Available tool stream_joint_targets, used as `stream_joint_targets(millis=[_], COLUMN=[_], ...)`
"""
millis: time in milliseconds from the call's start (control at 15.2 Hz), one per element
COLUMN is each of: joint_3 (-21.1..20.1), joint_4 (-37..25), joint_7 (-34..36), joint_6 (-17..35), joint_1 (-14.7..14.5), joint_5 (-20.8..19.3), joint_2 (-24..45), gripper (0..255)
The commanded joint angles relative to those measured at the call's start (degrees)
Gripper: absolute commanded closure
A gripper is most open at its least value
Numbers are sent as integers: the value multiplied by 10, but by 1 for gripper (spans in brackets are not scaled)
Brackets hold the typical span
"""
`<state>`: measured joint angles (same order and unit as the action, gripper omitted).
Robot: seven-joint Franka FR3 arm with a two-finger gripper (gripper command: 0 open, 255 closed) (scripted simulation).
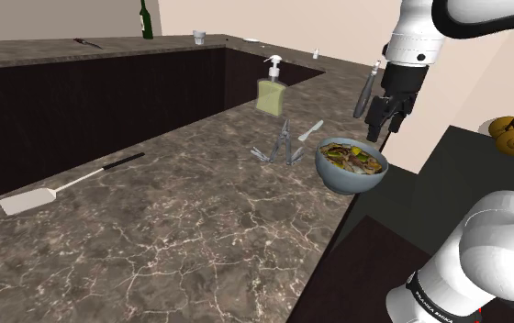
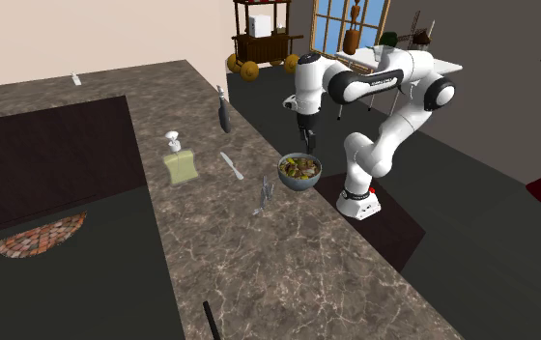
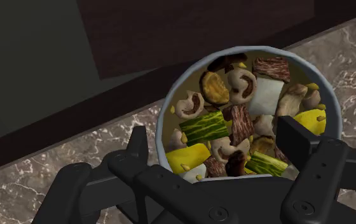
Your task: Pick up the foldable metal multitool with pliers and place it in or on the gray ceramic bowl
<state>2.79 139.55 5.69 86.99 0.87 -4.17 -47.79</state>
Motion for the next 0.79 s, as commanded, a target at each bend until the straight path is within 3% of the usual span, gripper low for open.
stream_joint_targets(millis=[0,726], joint_3=[0,26], joint_4=[0,-88], joint_7=[0,-202], joint_6=[0,159], joint_1=[0,-99], joint_5=[0,5], joint_2=[0,193], gripper=[0,0])
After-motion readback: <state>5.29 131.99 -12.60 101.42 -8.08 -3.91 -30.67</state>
